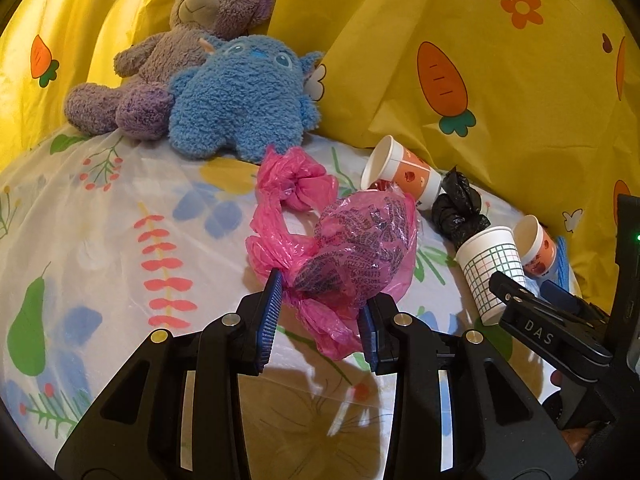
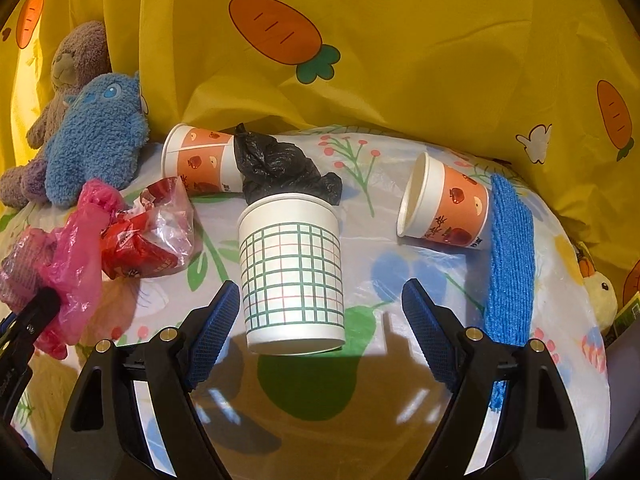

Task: Collect trash
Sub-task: 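Grasp the upright grid cup with the right tool while the left tool holds the pink bag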

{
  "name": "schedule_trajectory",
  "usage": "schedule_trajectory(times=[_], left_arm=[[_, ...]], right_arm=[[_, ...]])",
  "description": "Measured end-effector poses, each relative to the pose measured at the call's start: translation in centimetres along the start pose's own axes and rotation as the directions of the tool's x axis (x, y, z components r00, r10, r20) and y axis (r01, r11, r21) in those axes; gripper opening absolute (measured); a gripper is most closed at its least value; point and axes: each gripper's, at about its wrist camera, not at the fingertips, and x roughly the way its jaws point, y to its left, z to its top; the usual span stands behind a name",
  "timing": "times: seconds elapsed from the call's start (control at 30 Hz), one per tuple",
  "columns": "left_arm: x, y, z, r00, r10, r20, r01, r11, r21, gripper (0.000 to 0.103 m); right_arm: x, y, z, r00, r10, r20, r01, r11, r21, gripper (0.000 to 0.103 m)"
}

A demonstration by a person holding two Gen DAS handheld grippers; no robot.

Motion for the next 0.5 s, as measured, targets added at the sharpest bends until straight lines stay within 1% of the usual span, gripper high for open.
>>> schedule_trajectory(times=[0.03, 0.13, 0.17, 0.2, 0.33, 0.5], left_arm=[[0.0, 0.1, 0.0, 1.000, -0.002, -0.002, 0.002, 1.000, 0.000, 0.035], [0.2, 0.0, -0.2, 1.000, -0.006, -0.011, 0.006, 1.000, 0.003, 0.035], [0.2, 0.0, -0.2, 1.000, -0.006, -0.012, 0.006, 1.000, 0.004, 0.035], [0.3, 0.0, -0.2, 1.000, -0.007, -0.013, 0.007, 1.000, 0.005, 0.035], [0.4, 0.1, -0.2, 1.000, -0.004, -0.016, 0.004, 1.000, 0.001, 0.035], [0.5, 0.0, -0.3, 1.000, -0.004, -0.022, 0.004, 1.000, 0.006, 0.035]], right_arm=[[0.2, 0.1, 0.0, 1.000, 0.001, -0.004, -0.001, 1.000, -0.001, 0.079], [0.9, 0.3, -0.1, 1.000, 0.010, -0.027, -0.010, 1.000, -0.004, 0.071], [1.1, 0.3, -0.2, 0.999, 0.017, -0.038, -0.017, 1.000, -0.001, 0.066], [1.3, 0.3, -0.2, 0.999, 0.020, -0.048, -0.020, 1.000, 0.002, 0.056], [0.9, 0.1, -0.5, 0.999, 0.017, -0.040, -0.017, 1.000, 0.003, 0.054], [-1.1, -0.4, -1.0, 1.000, 0.019, -0.002, -0.019, 1.000, 0.012, 0.054]])
